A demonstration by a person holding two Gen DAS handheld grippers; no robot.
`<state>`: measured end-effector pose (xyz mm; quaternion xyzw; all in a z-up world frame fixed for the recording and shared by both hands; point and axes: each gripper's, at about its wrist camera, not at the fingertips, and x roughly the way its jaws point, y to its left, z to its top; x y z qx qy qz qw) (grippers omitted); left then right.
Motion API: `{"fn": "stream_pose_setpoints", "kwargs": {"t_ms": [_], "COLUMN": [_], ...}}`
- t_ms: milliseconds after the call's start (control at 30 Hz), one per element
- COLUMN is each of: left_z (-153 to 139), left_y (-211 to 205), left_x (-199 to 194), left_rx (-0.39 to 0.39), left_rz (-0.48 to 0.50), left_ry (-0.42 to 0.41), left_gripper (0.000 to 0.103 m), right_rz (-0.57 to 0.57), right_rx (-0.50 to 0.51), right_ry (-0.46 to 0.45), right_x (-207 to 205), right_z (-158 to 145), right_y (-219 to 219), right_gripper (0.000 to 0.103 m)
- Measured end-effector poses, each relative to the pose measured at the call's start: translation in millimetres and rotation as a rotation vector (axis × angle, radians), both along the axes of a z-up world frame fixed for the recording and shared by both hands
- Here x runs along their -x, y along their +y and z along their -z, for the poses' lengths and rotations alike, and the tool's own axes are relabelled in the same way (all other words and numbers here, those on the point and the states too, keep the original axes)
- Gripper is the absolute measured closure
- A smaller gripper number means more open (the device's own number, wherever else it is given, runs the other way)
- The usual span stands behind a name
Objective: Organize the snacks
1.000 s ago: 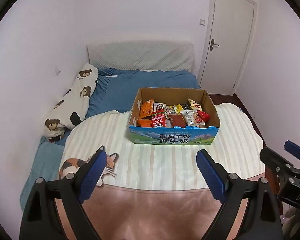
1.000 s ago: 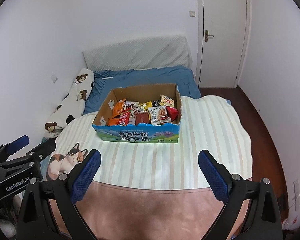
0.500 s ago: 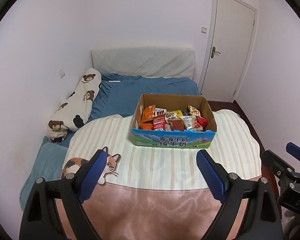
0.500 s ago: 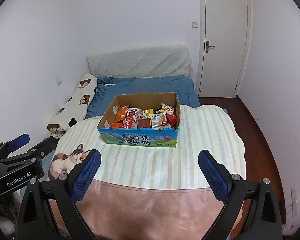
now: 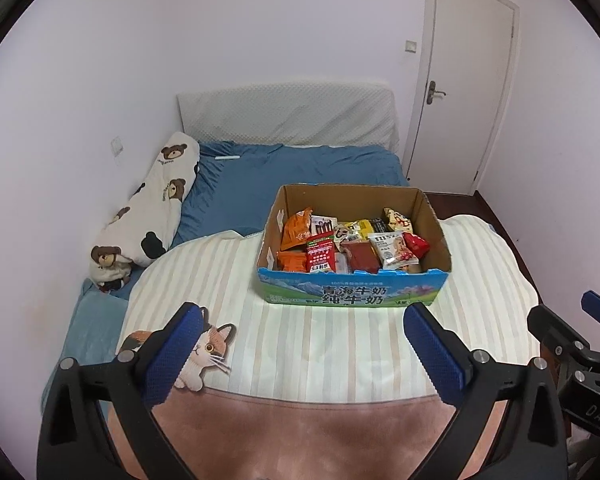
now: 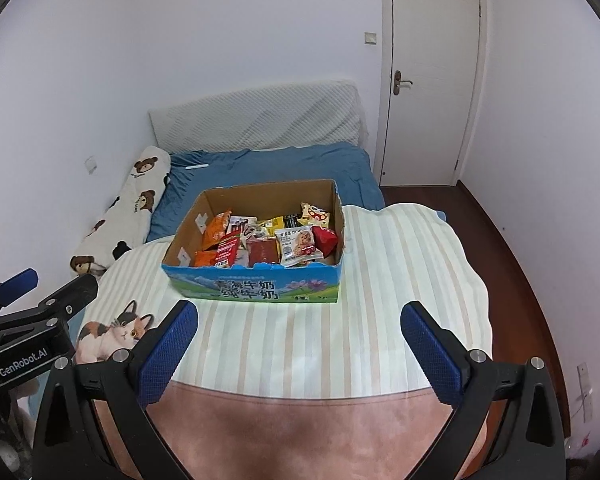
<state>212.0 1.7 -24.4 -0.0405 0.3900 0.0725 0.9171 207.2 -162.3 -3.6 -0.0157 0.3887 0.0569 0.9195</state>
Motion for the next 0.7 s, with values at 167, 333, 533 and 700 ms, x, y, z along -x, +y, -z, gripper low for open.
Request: {"fn": "stream_pose_setpoints", "kwargs": {"t_ms": [167,333,533,700], "left_z": [15,30,41,47], "left_y": [5,7,8,6], "left_x": [-26,-51,-76,-92], "left_rx": [0.005,0.0,-0.003,-0.013], "left_rz": [-0.003,-0.001,0.002,0.009], "left_ry": [0.034,0.064,0.089,0.108], "left_gripper": [0.0,0.0,0.0,0.0], "right_rz": [0.028,0.059,0.096,0.114], "right_rx": [0.005,0.016,0.02,0.028], "right_ry": [0.019,0.03,0.049,0.064], "right_x": [-29,-59,-86,-102], "right_z": [14,24,37,47], "right_y": [1,1,2,5], "right_gripper": [0.0,0.0,0.0,0.0]}}
